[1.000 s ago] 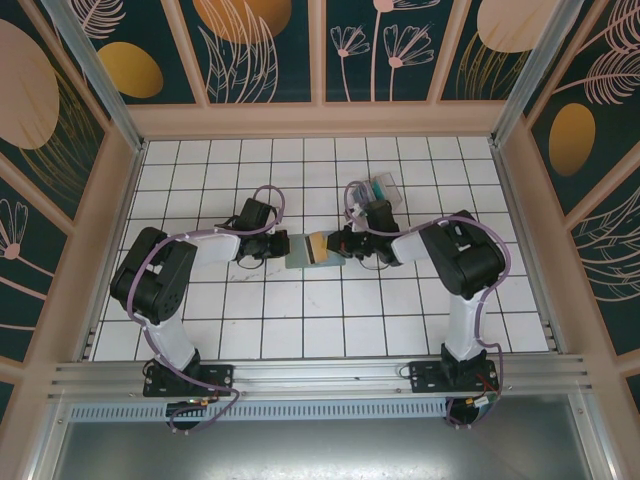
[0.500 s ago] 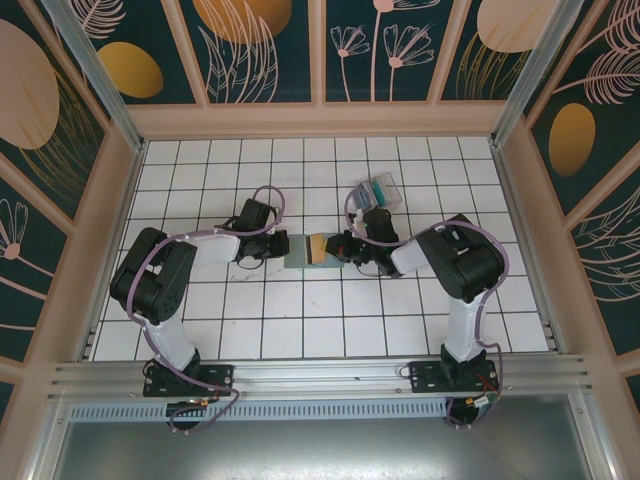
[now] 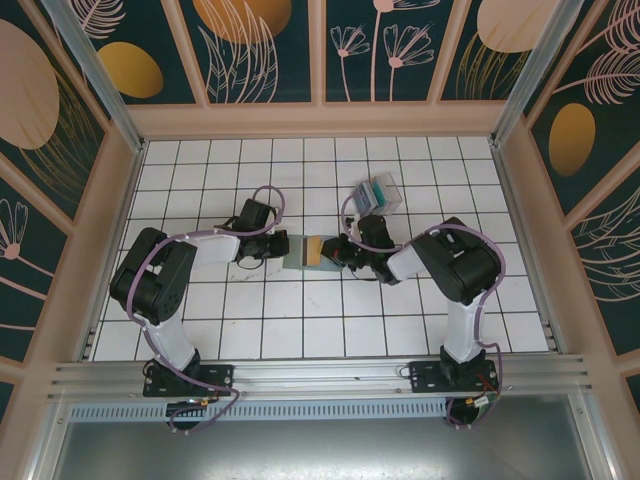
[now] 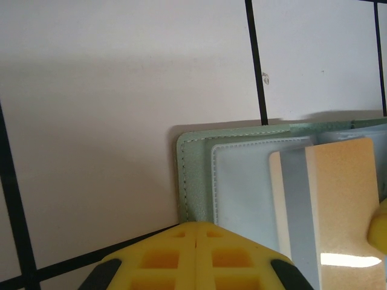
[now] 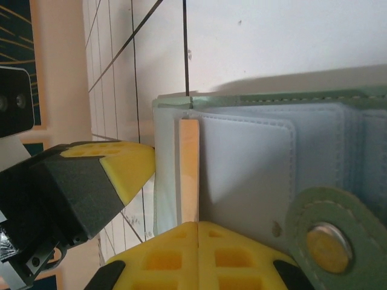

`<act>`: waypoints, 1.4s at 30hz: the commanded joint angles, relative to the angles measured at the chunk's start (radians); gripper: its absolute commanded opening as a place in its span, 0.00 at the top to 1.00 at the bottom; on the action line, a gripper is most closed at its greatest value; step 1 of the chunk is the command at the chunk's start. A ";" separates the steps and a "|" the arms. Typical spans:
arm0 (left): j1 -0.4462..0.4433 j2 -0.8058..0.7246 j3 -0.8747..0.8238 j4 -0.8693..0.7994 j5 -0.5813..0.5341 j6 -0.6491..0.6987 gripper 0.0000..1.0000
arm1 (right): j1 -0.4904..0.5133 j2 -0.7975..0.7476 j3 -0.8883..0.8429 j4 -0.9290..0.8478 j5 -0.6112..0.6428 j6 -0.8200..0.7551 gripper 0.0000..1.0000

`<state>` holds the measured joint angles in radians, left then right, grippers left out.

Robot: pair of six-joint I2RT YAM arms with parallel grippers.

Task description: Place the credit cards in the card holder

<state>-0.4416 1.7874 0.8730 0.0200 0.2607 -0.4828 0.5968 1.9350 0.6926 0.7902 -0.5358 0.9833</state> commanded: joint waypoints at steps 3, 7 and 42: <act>0.003 0.045 -0.046 -0.082 -0.043 -0.005 0.92 | 0.047 0.018 0.024 -0.052 0.042 0.012 1.00; 0.003 0.044 -0.047 -0.079 -0.038 -0.005 0.92 | 0.068 0.025 0.057 -0.087 0.043 -0.001 1.00; 0.013 0.041 -0.058 -0.039 0.035 -0.024 0.92 | 0.184 0.004 0.396 -0.728 0.278 -0.283 0.78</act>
<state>-0.4335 1.7878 0.8574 0.0498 0.2913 -0.4942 0.7677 1.9152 1.0466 0.0883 -0.2337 0.7284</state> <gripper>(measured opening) 0.081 0.215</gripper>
